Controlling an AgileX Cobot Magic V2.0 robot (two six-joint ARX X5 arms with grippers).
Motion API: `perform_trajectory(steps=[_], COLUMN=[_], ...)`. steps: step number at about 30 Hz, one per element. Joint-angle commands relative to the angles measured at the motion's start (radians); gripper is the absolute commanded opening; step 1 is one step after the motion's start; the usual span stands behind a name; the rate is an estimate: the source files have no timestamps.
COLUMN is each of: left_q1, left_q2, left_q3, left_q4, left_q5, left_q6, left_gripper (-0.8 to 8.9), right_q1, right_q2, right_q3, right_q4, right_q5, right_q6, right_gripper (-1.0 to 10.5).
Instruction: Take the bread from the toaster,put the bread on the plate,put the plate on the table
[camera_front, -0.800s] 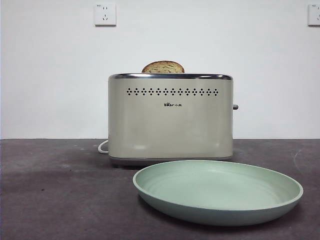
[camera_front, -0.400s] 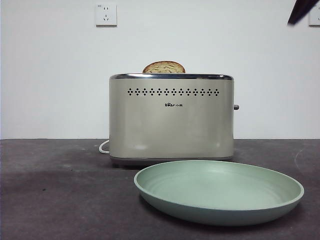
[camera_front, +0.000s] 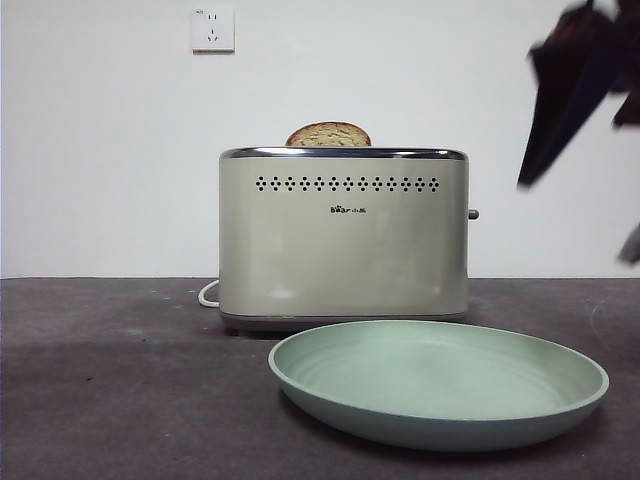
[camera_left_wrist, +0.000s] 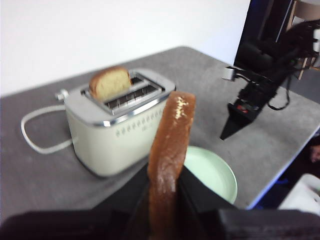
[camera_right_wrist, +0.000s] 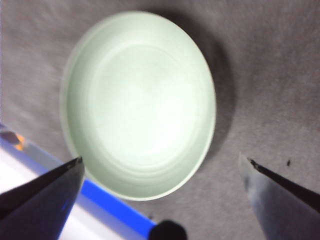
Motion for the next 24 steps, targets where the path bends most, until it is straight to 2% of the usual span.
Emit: perform_trajectory(steps=[1,4,7,15,19,24], left_q1=[-0.003,-0.003,-0.003,-0.003,-0.003,-0.003], left_q2=[-0.028,-0.035,-0.035,-0.035,-0.035,-0.034], left_q3=[-0.032,-0.04,-0.04,-0.04,-0.04,-0.04], left_q4=[-0.016,-0.052,-0.053,-0.064,-0.068,-0.067], left_q5=[0.017,0.025,0.026,0.026,0.024,0.024], left_q6=[-0.059,-0.069,-0.071,-0.087,-0.093,-0.097], left_gripper=[-0.08,-0.08,-0.08,-0.08,-0.08,-0.08], right_q1=[0.028,0.054,0.082,0.101,0.101,0.101], right_q2=[0.056,0.114,0.166,0.27,0.294,0.296], right_q3=[0.001,0.001,0.001,0.0,-0.001,-0.001], right_q4=[0.014,0.034,0.068,0.127,0.143,0.172], right_q5=[0.043,0.047,0.067,0.067,0.066,0.066], right_q6=[-0.003,-0.002,-0.002,0.006,0.005,0.005], right_gripper=[5.3,5.2,4.3,4.1,2.8,0.5])
